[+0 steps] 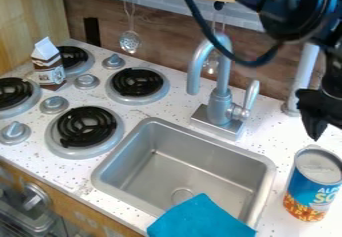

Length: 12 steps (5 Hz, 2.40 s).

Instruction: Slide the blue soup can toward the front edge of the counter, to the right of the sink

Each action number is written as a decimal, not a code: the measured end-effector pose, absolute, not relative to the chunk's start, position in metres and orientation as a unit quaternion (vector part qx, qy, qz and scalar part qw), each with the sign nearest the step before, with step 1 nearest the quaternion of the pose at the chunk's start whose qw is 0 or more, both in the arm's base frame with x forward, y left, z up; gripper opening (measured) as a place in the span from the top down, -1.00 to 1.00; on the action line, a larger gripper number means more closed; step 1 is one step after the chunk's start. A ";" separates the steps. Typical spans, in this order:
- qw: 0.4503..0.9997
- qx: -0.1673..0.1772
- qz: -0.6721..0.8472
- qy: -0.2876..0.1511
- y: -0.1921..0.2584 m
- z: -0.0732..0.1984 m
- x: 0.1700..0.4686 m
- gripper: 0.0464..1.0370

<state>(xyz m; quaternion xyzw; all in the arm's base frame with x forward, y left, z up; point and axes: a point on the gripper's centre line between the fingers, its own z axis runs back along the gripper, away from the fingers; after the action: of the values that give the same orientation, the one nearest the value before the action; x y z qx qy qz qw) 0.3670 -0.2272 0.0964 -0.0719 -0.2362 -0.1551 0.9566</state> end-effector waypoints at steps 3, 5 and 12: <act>0.963 -0.046 -0.105 -0.244 -0.214 0.064 0.416 -0.92; 0.953 -0.053 -0.112 -0.276 -0.220 0.050 0.429 -0.92; 0.963 -0.055 -0.099 -0.243 -0.221 0.031 0.366 -0.92</act>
<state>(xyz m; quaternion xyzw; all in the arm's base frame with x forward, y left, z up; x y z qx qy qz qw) 0.3660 -0.2213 0.0312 -0.0554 -0.2426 -0.0988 0.9635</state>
